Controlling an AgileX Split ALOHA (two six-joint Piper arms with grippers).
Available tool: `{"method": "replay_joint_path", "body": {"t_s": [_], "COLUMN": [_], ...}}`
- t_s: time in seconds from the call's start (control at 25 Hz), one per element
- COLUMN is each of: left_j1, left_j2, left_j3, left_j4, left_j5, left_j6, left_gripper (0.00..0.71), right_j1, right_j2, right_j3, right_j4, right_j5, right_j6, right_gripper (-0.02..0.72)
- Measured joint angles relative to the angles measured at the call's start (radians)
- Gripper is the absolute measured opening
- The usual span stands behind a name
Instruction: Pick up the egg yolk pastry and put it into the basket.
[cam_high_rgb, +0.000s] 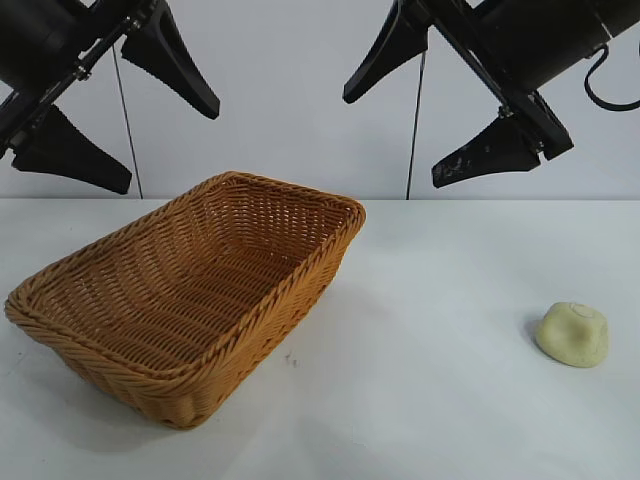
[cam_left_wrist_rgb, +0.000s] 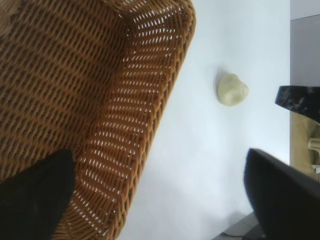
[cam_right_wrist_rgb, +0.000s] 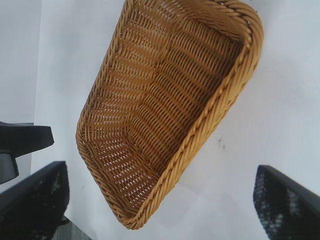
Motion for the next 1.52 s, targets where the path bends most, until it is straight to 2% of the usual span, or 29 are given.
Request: {"method": "replay_joint_path", "body": {"t_s": [1.52], "left_j1": [0.000], "left_j2": [0.000], "left_j3": [0.000], "left_j4": [0.000], "left_j5": [-0.004], "left_j6": [-0.032], "left_gripper": [0.675], "right_j1": [0.000], "right_j2": [0.000], "right_j3": [0.000], "right_j4": [-0.003], "right_j5": [-0.020], "right_j6": [0.000], "right_gripper": [0.694]}}
